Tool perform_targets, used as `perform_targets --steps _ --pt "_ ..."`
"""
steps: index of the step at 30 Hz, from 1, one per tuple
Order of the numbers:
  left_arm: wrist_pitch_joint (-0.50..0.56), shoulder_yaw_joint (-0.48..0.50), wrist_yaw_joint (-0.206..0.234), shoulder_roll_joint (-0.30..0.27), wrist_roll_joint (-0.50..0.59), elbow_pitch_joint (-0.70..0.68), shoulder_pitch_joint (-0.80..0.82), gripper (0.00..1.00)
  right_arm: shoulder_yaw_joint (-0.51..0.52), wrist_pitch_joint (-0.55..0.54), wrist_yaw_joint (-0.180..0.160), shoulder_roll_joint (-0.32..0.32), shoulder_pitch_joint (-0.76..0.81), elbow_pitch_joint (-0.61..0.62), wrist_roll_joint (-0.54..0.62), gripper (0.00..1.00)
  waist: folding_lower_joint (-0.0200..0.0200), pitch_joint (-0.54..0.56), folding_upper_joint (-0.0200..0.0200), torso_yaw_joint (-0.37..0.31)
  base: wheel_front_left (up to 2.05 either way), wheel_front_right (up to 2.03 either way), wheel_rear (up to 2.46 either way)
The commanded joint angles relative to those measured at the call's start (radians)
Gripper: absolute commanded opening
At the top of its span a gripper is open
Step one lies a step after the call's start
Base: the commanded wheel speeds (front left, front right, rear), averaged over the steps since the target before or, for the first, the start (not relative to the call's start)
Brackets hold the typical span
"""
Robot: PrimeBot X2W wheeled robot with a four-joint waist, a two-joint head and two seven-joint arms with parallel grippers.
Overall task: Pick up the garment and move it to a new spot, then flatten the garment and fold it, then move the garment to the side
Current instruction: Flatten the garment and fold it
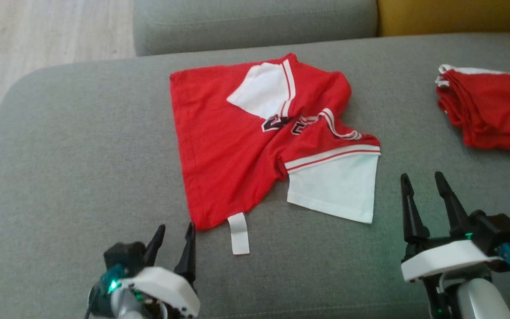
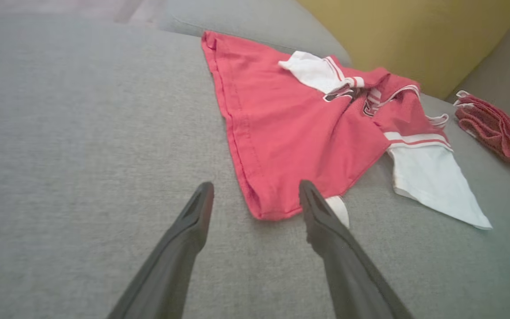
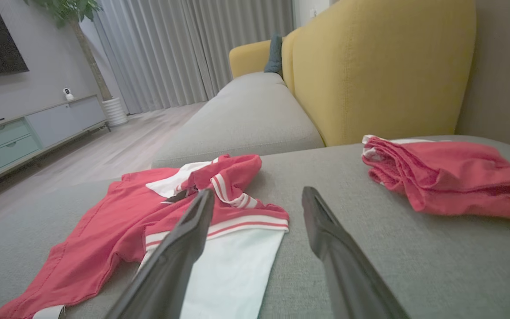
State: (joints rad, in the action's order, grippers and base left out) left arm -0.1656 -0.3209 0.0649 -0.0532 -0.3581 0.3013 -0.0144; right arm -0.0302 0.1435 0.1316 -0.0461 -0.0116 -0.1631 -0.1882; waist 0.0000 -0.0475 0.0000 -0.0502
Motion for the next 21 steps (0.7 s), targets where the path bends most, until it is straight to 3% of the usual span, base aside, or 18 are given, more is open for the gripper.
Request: perform_targets --steps 1,14,15,16,17,18,19,20,21 --pt "0.009 0.019 -0.004 0.003 -0.02 -0.016 0.066 1.0 -0.029 0.007 -0.001 -0.004 -0.045 0.031 -0.009 1.0 0.0 -0.018 0.0 -0.016 0.0 0.0 0.0" --pt "0.087 -0.01 0.023 0.003 -0.147 0.139 0.171 0.99 -0.049 0.045 -0.001 -0.004 -0.09 -0.011 -0.03 1.0 0.0 -0.108 0.0 -0.093 0.0 0.0 0.0" --pt "0.088 -0.01 0.023 0.003 -0.155 0.141 0.175 0.94 -0.052 0.046 -0.001 -0.004 -0.091 -0.015 -0.032 1.0 0.0 -0.111 0.0 -0.095 0.0 0.0 0.0" --pt "0.088 -0.01 0.025 0.003 -0.161 0.143 0.179 0.79 -0.054 0.046 -0.001 -0.004 -0.092 -0.019 -0.032 1.0 0.0 -0.114 0.0 -0.096 0.0 0.0 0.0" --pt "0.087 -0.011 0.026 0.003 -0.165 0.145 0.182 0.58 -0.057 0.046 -0.001 -0.004 -0.093 -0.023 -0.032 1.0 0.0 -0.117 0.0 -0.096 0.0 0.0 0.0" --pt "0.087 -0.011 0.026 0.003 -0.165 0.145 0.182 0.58 -0.057 0.046 -0.001 -0.004 -0.093 -0.023 -0.032 1.0 0.0 -0.117 0.0 -0.096 0.0 0.0 0.0" --pt "0.087 -0.012 0.027 0.003 -0.17 0.146 0.185 0.41 -0.062 0.044 -0.001 -0.004 -0.093 -0.028 -0.032 1.0 0.0 -0.119 0.0 -0.097 0.0 0.0 0.0" --pt "0.088 -0.013 0.028 0.003 -0.174 0.148 0.188 0.12 -0.067 0.041 -0.001 -0.004 -0.093 -0.034 -0.031 1.0 0.0 -0.121 0.0 -0.096 0.0 0.0 0.0" --pt "0.088 -0.016 0.029 0.003 -0.176 0.149 0.191 0.0 -0.072 0.035 -0.001 -0.004 -0.091 -0.041 -0.03 1.0 0.0 -0.123 0.0 -0.096 0.0 0.0 0.0"
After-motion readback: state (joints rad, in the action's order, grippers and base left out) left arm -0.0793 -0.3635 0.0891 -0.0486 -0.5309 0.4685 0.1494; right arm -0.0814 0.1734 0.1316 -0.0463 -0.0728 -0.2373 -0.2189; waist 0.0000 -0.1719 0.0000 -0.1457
